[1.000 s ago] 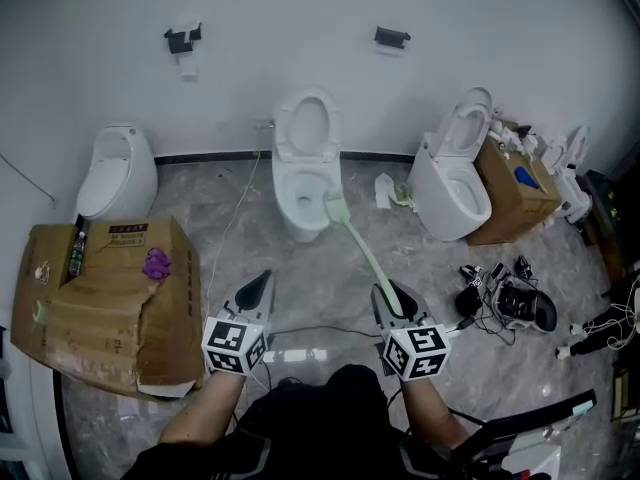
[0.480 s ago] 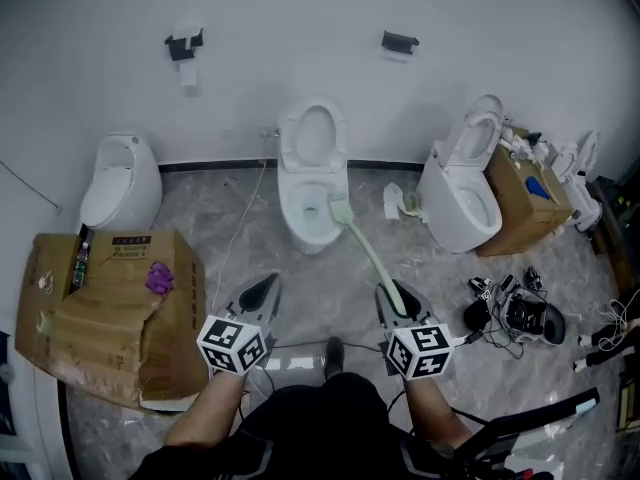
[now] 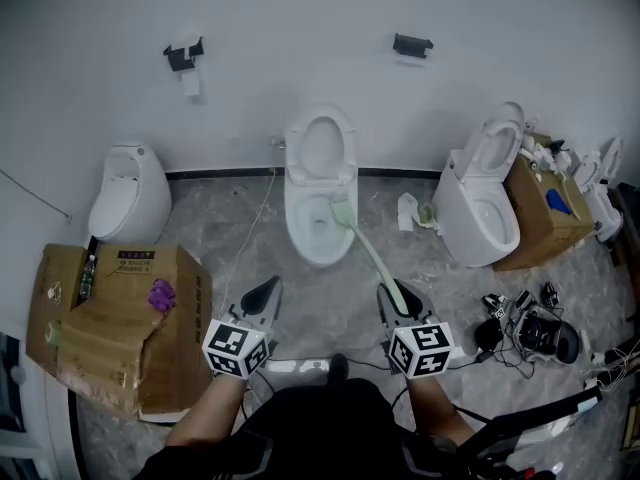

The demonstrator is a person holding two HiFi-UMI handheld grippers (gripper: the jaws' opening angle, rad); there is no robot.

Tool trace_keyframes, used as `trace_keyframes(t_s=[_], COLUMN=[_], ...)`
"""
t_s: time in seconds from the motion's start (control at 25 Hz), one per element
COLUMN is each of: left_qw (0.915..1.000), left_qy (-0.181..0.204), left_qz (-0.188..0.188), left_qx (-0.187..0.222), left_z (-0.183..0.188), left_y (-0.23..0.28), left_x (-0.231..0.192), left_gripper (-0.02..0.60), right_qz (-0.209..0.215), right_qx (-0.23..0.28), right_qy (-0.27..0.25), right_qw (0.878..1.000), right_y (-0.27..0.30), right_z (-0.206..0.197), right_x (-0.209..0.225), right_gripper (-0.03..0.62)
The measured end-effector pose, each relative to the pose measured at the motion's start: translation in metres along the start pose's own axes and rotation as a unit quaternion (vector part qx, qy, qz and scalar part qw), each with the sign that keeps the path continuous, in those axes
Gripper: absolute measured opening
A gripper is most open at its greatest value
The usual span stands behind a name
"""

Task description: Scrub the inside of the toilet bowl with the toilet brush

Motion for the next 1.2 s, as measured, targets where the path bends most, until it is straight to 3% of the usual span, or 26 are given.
trace_keyframes(t_s=[0.2,0.64,1.2], left_qw=[0.9996,0.9991,0.9990], left_qy=[-0.020,-0.014,-0.030], left_qz=[0.014,0.019,0.004], left_qx=[-0.015,-0.035,-0.033], left_z=[0.004,0.014,0.011], left_y=[0.039,0.119,0.172], left_x=[-0.012,-0.007,-0.068], left_gripper=[0.008,0.008,0.008], right_qz=[0.012,0.037,0.031], right_qx=[-0.001,-0.004,-0.023], right_qy=[0.007,0.011,-0.005], right_qw=[1.000,0.999,0.999], right_y=[0.032,0.077,0.147], right_z=[0.009,0.014,0.024], right_x=[0.035,0.105,0.101], right_gripper=[0.106,0.106,0.106])
Point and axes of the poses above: the fingertips, and each gripper's own axes: y forward along the fingers, x to its right, z out of its top, the point moved 3 cm from there along -y, backward along the fingers, and after that the axes turned 7 degrees about -z, right-handed, at the moved point
